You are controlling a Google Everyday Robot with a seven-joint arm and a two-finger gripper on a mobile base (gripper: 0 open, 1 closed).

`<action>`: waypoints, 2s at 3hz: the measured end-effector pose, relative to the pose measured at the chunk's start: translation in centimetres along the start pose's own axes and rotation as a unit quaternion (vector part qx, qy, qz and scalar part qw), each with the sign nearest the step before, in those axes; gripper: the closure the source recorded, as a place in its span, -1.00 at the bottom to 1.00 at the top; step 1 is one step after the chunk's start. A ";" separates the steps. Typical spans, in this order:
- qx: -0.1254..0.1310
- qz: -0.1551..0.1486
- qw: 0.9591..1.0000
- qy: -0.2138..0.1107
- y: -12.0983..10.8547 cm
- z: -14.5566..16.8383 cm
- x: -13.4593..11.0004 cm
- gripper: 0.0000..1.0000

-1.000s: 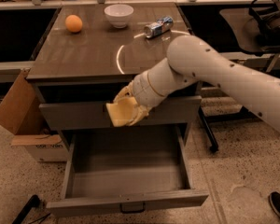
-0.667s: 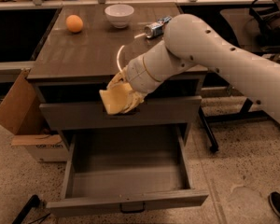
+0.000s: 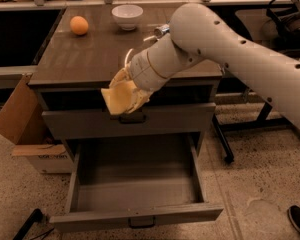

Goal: Pick sponge from middle drawer and place on counter

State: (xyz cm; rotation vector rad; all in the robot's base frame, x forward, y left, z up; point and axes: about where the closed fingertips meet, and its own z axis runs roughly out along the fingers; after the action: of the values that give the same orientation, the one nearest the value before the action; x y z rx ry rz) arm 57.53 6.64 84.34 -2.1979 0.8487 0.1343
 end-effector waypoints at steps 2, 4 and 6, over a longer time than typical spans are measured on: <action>0.054 -0.016 0.998 0.010 -8.5 -2.3 -0.2 1.00; 0.092 0.019 0.995 0.026 -11.9 -2.0 2.1 1.00; 0.115 0.046 0.992 0.036 -14.3 -0.6 4.9 1.00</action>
Offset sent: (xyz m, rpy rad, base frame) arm 0.0875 0.0389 0.1118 0.1301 -0.1491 -0.0973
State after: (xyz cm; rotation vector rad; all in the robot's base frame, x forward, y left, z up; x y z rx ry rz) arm 70.01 10.64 91.96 -1.9590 0.9572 0.0024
